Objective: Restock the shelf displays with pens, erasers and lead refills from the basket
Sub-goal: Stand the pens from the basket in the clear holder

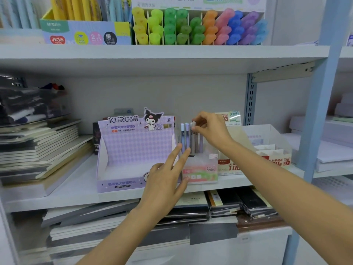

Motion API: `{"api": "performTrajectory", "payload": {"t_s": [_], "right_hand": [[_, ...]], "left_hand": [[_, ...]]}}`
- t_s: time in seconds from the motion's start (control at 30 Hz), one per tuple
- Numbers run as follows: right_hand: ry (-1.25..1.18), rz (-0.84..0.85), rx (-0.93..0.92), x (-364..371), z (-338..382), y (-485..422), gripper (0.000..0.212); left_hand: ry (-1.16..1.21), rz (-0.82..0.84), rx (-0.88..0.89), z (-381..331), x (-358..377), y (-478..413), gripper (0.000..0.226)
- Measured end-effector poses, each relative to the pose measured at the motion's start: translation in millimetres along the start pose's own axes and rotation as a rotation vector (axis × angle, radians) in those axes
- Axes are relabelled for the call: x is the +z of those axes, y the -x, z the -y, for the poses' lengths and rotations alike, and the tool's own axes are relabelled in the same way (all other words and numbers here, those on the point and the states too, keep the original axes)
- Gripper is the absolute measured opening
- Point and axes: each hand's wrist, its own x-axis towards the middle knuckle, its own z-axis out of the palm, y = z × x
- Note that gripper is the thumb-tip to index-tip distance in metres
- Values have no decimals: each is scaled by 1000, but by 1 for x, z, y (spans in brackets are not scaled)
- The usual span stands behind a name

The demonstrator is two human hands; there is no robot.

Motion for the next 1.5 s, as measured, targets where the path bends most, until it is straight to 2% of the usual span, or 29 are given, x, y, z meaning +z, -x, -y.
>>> {"api": "performTrajectory", "payload": {"t_s": [0.1, 0.2, 0.27, 0.33, 0.4, 0.5, 0.6, 0.67, 0.77, 0.83, 0.9, 1.0, 1.1, 1.23, 1.4, 1.47, 1.5], "right_hand": [[132, 31, -15, 2, -1, -1, 22], [120, 36, -21, -6, 5, 7, 29], [10, -24, -55, -15, 15, 27, 25], [-149, -46, -115, -23, 24, 62, 17], [-313, 45, -140, -21, 26, 108, 20], [-392, 356, -56, 1, 12, 184, 28], [-259, 751, 149, 42, -29, 255, 24], [-177, 1003, 326, 71, -63, 299, 18], [-42, 1300, 450, 110, -107, 369, 15], [21, 1406, 508, 129, -126, 416, 18], [32, 1483, 612, 142, -137, 457, 25], [67, 1497, 685, 160, -141, 494, 42], [123, 1352, 706, 179, -136, 515, 53], [236, 1353, 594, 196, -129, 523, 44], [31, 1419, 644, 192, -142, 511, 30], [-85, 1373, 754, 182, -149, 503, 27], [-145, 1338, 813, 177, -153, 498, 26]], "left_hand": [[13, 11, 14, 0, -2, 0, 74], [60, -4, 21, -5, -9, 4, 69], [47, -112, 46, -7, -11, 13, 60], [49, -254, 89, -9, -5, 31, 40], [139, -267, 113, -12, 11, 59, 22], [304, -4, 48, -16, 57, 114, 12], [359, 542, -82, -20, 118, 173, 8], [349, 841, -197, -19, 155, 211, 13], [334, 1098, -288, -21, 198, 270, 20], [340, 1216, -345, -26, 218, 308, 18], [351, 1258, -420, -29, 230, 340, 17], [391, 1252, -502, -35, 241, 371, 24], [348, 1193, -533, -41, 247, 383, 31], [360, 1198, -477, -36, 253, 390, 25], [423, 1168, -438, -17, 252, 390, 16], [491, 1092, -522, -13, 249, 385, 18], [542, 1036, -620, -12, 248, 381, 21]]}}
